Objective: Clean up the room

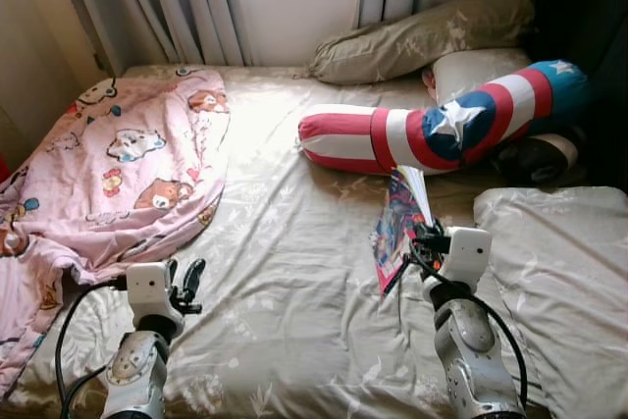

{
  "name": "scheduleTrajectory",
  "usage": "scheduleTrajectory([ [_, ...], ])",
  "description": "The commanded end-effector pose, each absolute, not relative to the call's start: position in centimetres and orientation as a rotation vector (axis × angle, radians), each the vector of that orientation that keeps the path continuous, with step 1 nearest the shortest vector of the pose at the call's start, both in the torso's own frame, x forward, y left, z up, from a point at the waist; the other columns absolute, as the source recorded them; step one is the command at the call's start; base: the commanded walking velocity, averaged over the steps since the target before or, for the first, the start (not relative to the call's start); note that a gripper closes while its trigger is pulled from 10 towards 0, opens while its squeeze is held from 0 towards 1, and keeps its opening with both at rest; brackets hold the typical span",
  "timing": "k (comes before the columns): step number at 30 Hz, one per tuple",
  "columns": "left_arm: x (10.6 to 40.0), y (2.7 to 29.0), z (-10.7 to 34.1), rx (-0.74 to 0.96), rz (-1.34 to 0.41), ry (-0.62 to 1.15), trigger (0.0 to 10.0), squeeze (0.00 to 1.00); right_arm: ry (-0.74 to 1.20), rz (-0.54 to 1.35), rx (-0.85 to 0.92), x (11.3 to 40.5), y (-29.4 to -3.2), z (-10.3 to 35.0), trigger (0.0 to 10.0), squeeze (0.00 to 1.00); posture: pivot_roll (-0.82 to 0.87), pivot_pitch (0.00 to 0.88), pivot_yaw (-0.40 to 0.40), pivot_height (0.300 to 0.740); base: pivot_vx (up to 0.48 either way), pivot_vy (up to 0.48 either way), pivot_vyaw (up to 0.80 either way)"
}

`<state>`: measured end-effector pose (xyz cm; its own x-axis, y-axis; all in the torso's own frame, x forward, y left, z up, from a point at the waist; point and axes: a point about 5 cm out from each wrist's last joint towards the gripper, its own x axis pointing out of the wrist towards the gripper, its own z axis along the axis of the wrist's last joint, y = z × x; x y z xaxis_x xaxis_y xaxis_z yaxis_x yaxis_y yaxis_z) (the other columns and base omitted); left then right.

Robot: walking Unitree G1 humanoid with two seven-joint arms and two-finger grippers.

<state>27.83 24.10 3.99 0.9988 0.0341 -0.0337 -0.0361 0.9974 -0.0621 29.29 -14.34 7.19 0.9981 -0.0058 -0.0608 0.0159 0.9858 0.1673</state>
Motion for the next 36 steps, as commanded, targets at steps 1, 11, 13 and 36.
scheduleTrajectory([
  [1, 28.1, 23.9, 4.3, -0.069, 0.038, 0.025, 10.0, 0.00, 0.024, 0.011, 0.184, 29.8, -13.6, 8.2, 10.0, 0.00, -0.03, 0.000, 0.047, 0.725, 0.000, 0.000, 0.00],
  [11, 29.1, 24.0, 5.3, -0.083, 0.049, -0.003, 10.0, 0.00, -0.008, 0.019, 0.192, 30.1, -13.3, 8.5, 10.0, 0.00, -0.02, 0.000, 0.045, 0.668, 0.000, 0.000, 0.00],
  [13, 29.2, 23.8, 5.3, -0.086, 0.042, -0.003, 10.0, 0.00, -0.008, 0.025, 0.178, 30.2, -13.3, 8.7, 10.0, 0.00, -0.03, 0.000, 0.040, 0.668, 0.000, 0.000, 0.00],
  [36, 28.8, 23.1, 5.0, -0.125, 0.092, -0.016, 10.0, 0.00, -0.004, 0.067, 0.165, 30.8, -13.3, 9.0, 10.0, 0.00, 0.00, 0.038, 0.002, 0.635, 0.000, 0.000, 0.00],
])
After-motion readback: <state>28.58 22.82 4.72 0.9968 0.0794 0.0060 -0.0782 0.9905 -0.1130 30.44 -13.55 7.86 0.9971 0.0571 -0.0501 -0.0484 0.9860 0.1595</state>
